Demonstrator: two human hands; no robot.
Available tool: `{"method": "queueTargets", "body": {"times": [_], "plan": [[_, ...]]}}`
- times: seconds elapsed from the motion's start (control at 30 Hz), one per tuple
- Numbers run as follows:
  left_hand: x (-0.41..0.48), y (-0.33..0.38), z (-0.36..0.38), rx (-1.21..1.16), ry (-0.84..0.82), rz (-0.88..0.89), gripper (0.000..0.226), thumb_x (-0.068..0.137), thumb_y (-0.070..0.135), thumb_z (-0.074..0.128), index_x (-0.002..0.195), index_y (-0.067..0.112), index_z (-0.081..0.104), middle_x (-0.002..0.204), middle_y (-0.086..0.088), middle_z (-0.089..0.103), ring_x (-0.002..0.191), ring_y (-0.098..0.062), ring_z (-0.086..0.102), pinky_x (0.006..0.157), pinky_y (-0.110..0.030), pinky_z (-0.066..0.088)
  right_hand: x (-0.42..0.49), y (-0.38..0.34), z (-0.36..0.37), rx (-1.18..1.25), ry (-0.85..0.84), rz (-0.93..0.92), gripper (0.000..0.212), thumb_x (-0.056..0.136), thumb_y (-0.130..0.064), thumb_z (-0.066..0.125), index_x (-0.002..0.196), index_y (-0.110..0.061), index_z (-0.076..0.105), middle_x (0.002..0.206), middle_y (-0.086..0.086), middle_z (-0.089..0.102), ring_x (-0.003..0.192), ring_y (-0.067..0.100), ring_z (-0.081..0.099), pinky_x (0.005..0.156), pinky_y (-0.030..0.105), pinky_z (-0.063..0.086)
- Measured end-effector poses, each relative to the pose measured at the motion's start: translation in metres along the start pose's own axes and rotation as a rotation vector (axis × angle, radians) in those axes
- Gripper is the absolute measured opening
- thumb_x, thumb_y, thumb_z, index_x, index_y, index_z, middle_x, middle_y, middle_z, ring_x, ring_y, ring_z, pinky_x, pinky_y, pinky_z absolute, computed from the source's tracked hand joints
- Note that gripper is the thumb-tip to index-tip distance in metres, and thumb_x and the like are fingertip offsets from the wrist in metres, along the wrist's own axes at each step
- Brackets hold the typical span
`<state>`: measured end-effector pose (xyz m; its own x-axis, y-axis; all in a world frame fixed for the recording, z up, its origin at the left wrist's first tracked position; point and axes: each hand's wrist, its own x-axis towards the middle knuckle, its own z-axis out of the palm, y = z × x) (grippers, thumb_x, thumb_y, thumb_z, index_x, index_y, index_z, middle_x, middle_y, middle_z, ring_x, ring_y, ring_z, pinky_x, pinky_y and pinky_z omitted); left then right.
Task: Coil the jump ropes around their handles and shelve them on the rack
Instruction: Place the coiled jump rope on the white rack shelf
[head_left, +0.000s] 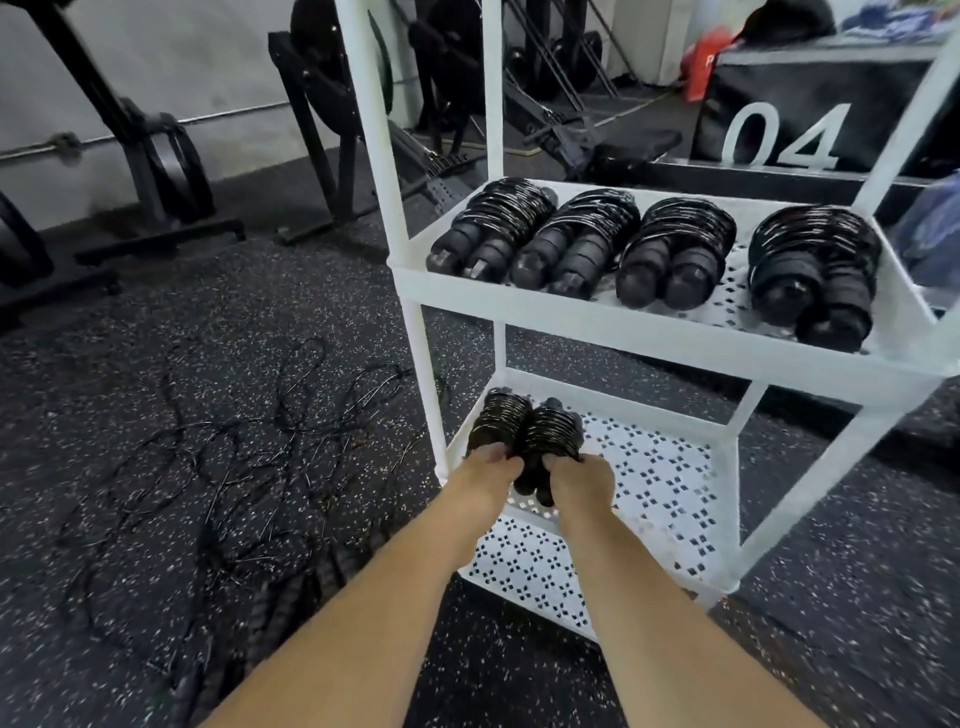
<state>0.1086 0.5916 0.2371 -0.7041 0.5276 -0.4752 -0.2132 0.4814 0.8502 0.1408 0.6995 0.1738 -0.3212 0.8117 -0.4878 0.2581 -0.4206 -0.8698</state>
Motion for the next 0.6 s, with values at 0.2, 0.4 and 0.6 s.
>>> {"method": "queueTargets", "body": {"times": [0.2, 0.4, 0.6], "plan": [[0.008, -0.001, 0.003, 0.050, -0.001, 0.002, 0.049, 0.105, 0.026, 0.045, 0.153, 0.022, 0.034, 0.147, -0.003, 0.047, 0.121, -0.019, 0.046, 0.099, -0.031, 0.034, 0.000, 0.009, 0.006, -0.055, 0.055, -0.060, 0.016, 0.078, -0.001, 0.055, 0.091, 0.000, 0.064, 0.085, 0.021, 0.068, 0.056, 0.025, 0.056, 0.044, 0.023, 0.038], [0.015, -0.012, 0.000, 0.033, 0.056, -0.045, 0.050, 0.102, 0.031, 0.050, 0.149, 0.021, 0.038, 0.134, -0.003, 0.055, 0.120, -0.022, 0.053, 0.107, -0.042, 0.043, -0.006, 0.006, 0.007, -0.134, 0.159, -0.084, 0.035, 0.087, -0.006, 0.051, 0.121, -0.007, 0.055, 0.121, 0.019, 0.056, 0.078, 0.028, 0.060, 0.062, 0.032, 0.049], [0.018, -0.011, -0.001, 0.497, 0.185, 0.143, 0.033, 0.099, 0.024, 0.047, 0.130, 0.015, 0.052, 0.133, -0.004, 0.042, 0.119, -0.026, 0.041, 0.092, -0.035, 0.039, -0.008, 0.004, 0.007, -0.202, 0.152, -0.065, 0.040, 0.093, -0.008, 0.050, 0.132, -0.011, 0.043, 0.132, 0.016, 0.043, 0.076, 0.024, 0.051, 0.065, 0.032, 0.043]]}}
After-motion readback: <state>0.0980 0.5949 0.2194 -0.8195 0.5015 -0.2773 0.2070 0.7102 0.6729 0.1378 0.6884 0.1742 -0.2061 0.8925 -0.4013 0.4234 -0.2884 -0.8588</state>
